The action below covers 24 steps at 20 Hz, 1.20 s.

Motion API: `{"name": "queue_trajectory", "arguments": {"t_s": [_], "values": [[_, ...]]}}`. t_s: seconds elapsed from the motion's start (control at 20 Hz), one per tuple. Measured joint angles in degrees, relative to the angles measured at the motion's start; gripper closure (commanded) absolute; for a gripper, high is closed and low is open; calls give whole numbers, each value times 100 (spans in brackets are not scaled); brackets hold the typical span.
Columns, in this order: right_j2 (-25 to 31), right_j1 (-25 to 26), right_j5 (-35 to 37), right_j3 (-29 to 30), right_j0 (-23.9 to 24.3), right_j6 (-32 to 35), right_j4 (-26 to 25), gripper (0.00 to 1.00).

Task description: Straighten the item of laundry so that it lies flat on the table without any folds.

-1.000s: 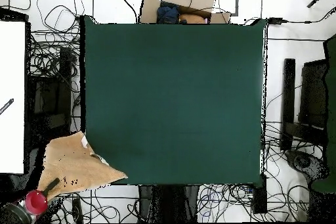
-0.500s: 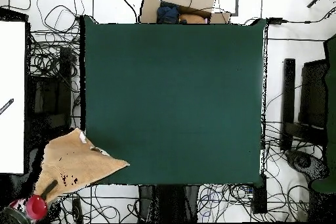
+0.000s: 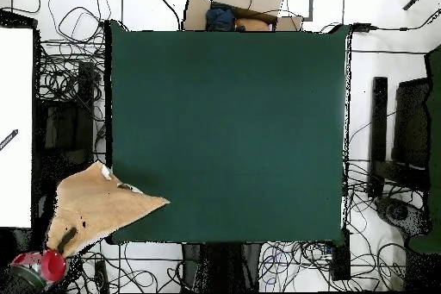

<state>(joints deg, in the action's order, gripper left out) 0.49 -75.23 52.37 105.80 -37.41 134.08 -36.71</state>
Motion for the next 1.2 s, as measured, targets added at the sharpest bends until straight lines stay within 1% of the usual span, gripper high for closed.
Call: {"name": "queue_trajectory", "arguments": {"t_s": [0.2,0.35,0.5,0.85,1.0,1.2], "values": [[1,68,-207,34,245,0,203,100],[-4,129,-486,102,655,0,593,100],[-12,224,-823,186,979,0,757,100],[-58,458,-1494,378,1253,0,757,100],[-58,531,-1625,444,1314,0,806,100],[-58,701,-1748,527,1485,0,1006,100]]}}
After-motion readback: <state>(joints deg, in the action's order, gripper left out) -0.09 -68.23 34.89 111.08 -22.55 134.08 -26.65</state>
